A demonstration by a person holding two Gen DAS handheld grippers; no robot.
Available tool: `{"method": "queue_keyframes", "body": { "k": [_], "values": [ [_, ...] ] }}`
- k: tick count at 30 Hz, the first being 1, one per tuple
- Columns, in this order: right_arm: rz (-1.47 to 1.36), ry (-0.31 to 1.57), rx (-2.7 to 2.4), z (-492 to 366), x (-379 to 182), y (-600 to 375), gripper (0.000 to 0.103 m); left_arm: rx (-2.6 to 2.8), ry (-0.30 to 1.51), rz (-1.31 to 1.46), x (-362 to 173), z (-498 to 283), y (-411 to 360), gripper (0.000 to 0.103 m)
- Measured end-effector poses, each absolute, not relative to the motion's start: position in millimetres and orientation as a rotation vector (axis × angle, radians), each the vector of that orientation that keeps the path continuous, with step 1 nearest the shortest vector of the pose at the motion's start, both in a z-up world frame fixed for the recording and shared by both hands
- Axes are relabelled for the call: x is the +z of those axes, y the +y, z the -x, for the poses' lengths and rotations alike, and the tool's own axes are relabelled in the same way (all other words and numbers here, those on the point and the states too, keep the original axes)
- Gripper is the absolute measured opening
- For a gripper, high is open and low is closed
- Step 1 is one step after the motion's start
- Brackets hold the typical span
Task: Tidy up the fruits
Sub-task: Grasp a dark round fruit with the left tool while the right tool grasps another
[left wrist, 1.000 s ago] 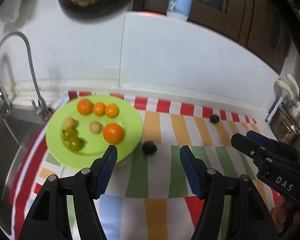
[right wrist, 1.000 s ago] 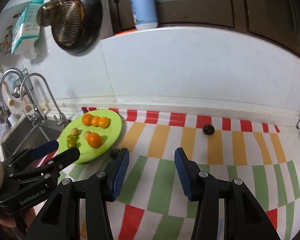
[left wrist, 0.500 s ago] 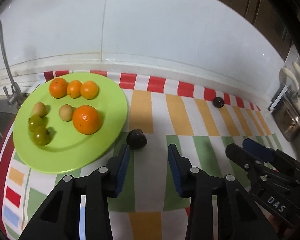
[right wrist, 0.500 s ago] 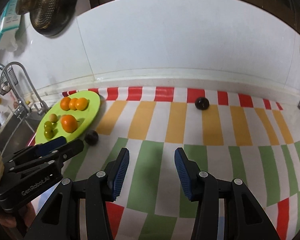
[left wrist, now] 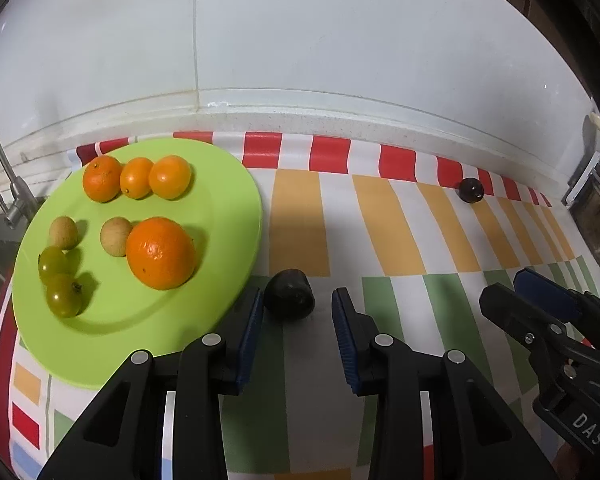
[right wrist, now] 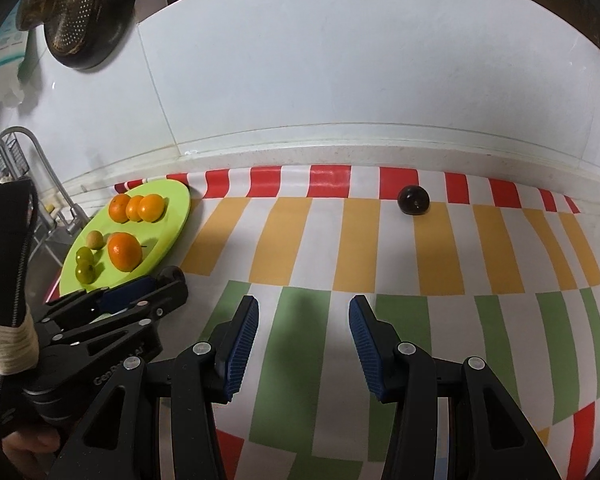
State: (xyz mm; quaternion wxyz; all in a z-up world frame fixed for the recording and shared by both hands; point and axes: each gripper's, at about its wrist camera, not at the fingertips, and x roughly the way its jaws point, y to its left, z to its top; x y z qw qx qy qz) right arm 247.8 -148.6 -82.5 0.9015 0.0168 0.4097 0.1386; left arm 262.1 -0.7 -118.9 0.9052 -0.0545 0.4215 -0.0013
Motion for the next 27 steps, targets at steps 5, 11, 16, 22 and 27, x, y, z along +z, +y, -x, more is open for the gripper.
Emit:
{"method": "queue_keyframes", "body": {
  "k": [5, 11, 16, 22, 27],
  "values": [
    [-0.035, 0.849, 0.281, -249, -84, -149, 0.048, -0.006, 0.869, 0.097, -119, -265, -3, 0.026],
    [-0.04, 0.858, 0.276, -251, -87, -150, 0.048, -0.011, 0.889, 0.078, -123, -271, -5, 0.026],
    [-0.04, 0.856, 0.274, -252, -86, -151, 0.048, -0.029, 0.887, 0.069, -124, -272, -7, 0.026],
    [-0.052, 0.858, 0.266, -255, -86, -159, 0.048, -0.064, 0.875, 0.038, -116, -275, -16, 0.026],
    [-0.055, 0.853, 0.24, -263, -86, -169, 0.048, -0.098, 0.856, 0.007, -106, -283, -28, 0.026]
  ]
}}
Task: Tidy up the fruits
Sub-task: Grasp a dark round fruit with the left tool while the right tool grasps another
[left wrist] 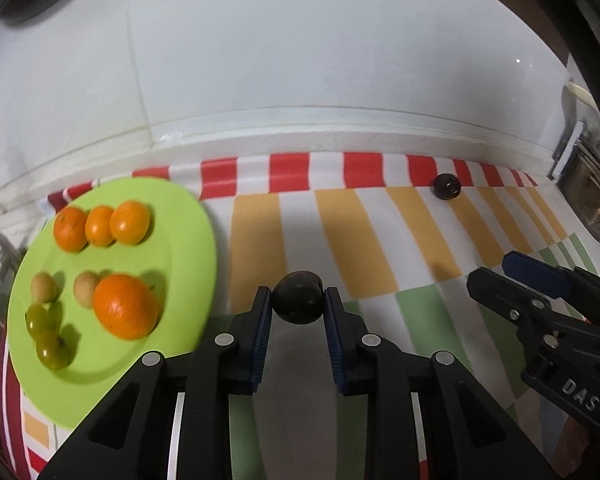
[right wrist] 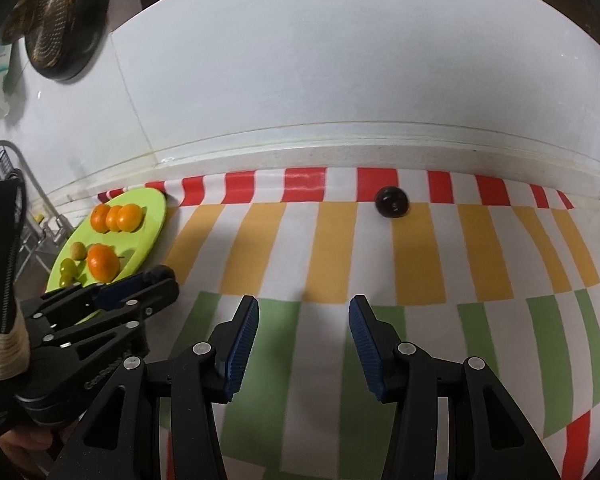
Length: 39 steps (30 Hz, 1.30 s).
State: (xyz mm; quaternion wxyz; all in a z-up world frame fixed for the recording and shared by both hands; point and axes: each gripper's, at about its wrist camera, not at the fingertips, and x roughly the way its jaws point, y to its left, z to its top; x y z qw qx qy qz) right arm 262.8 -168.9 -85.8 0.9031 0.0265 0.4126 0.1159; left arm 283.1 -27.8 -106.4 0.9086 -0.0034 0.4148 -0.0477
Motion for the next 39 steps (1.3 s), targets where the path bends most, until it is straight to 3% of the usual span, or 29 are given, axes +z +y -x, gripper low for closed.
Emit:
{"method": "queue_keyframes", "body": {
  "k": [25, 33, 39],
  "values": [
    [-0.092, 0.91, 0.153, -371, -100, -210, 0.048, -0.149, 0.824, -0.069, -86, -354, -64, 0.026],
    [-0.07, 0.95, 0.15, -385, -111, -206, 0.032, -0.148, 0.832, -0.07, -91, -363, -66, 0.026],
    [-0.084, 0.935, 0.164, -373, -104, -204, 0.032, -0.156, 0.822, -0.067, -87, -356, -66, 0.026]
  ]
}}
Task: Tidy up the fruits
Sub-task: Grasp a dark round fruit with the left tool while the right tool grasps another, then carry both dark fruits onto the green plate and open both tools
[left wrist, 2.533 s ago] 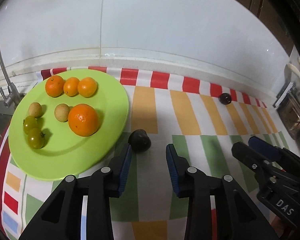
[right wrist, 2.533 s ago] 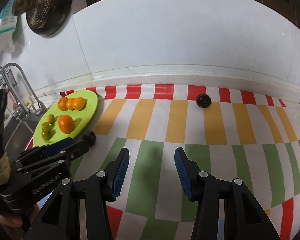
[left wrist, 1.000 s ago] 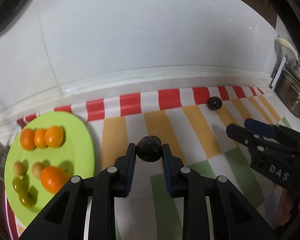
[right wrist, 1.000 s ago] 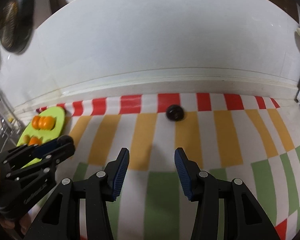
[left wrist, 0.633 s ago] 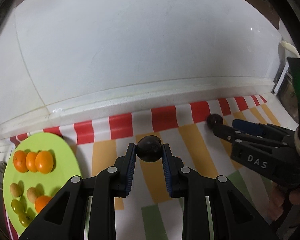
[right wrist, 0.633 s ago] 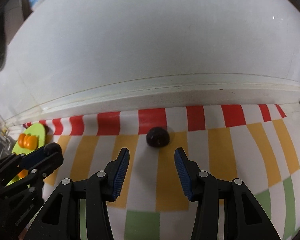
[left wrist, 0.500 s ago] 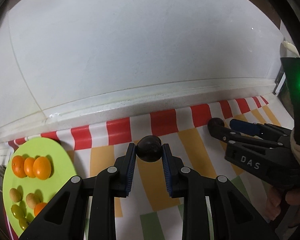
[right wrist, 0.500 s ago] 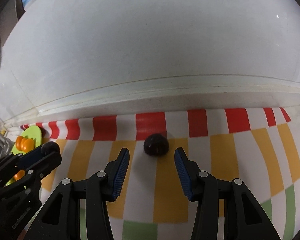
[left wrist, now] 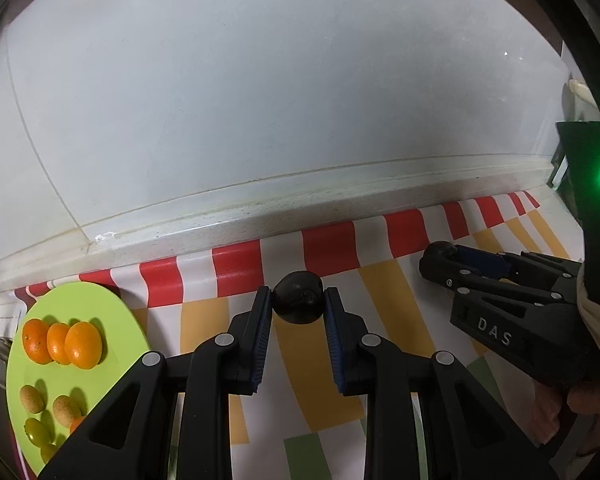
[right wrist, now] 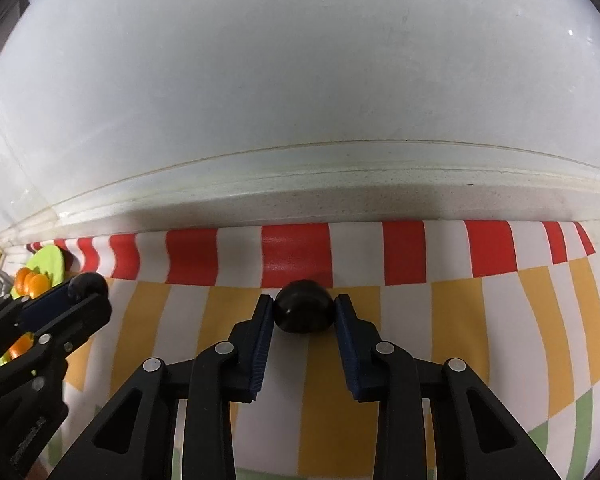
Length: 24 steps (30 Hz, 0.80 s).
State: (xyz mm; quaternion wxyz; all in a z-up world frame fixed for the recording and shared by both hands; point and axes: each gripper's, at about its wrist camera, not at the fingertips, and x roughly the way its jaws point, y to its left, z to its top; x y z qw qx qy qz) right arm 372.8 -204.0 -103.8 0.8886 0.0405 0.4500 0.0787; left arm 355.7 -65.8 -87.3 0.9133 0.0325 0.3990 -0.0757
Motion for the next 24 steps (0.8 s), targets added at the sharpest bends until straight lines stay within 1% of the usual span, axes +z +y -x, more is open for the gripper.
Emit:
{"method": "queue_keyframes", "body": {
  "k": [10, 16, 24],
  "values": [
    [-0.085, 0.855, 0.215, -328, -67, -187, 0.032, -0.169, 0.792, -0.053, -67, -324, -53, 0.026],
    [-0.08, 0.791, 0.253, -301, -37, -181, 0.032, -0.162, 0.76, -0.035, -48, -299, -43, 0.026],
    [-0.072, 0.735, 0.315, -278, -10, -161, 0.032, -0.142, 0.705, -0.011, -20, -266, -23, 0.026]
  ]
}}
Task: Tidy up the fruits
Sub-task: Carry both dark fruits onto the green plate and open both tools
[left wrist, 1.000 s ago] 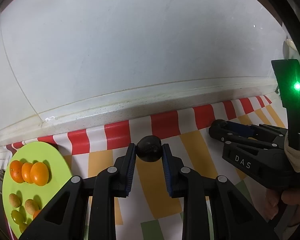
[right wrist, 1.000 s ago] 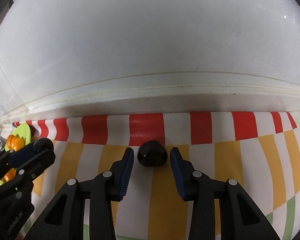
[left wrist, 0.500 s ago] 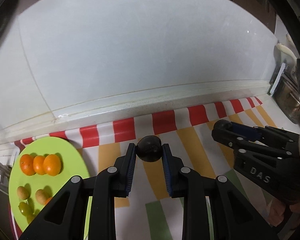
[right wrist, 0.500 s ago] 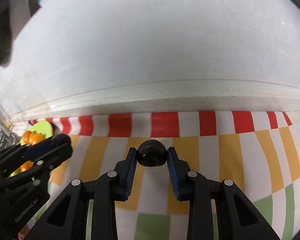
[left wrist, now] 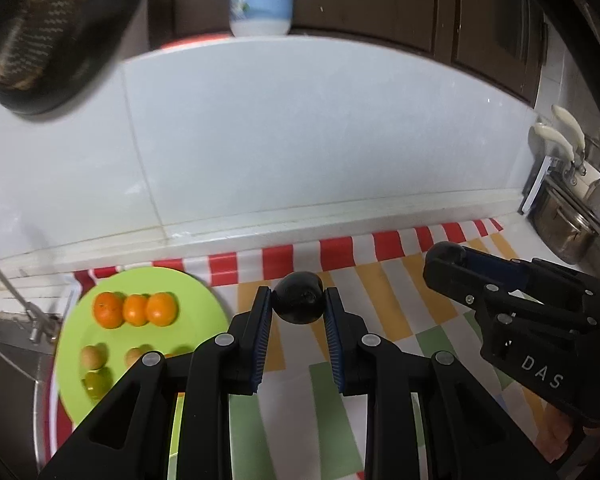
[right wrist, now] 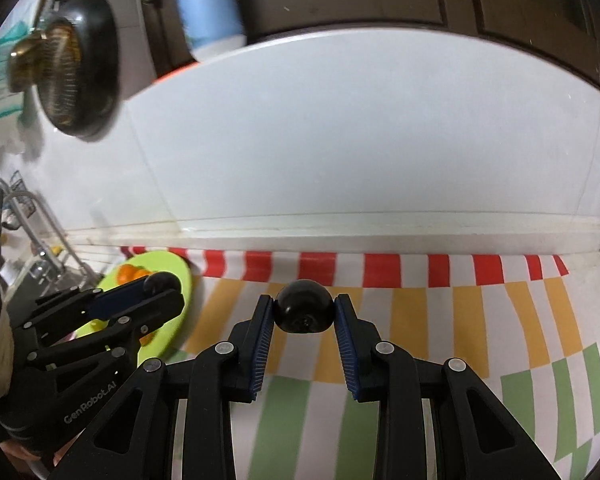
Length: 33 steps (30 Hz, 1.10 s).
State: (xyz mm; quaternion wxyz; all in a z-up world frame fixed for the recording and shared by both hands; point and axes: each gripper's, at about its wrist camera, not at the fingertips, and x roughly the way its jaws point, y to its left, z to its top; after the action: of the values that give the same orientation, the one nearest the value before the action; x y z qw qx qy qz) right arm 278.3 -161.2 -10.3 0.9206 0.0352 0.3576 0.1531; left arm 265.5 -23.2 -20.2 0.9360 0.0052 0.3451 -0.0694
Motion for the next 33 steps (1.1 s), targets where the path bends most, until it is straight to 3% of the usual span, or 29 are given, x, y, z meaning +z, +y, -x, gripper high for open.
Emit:
{"method": "queue_keyframes", "body": {
  "k": [13, 33],
  "values": [
    [-0.055, 0.673, 0.437, -244, 23, -124, 0.032, -0.073, 0.646, 0.019, 9, -227, 19, 0.026],
    [0.019, 0.678, 0.553, -260, 17, -44, 0.032, 0.068, 0.633, 0.014, 7, -220, 90, 0.026]
  ]
}}
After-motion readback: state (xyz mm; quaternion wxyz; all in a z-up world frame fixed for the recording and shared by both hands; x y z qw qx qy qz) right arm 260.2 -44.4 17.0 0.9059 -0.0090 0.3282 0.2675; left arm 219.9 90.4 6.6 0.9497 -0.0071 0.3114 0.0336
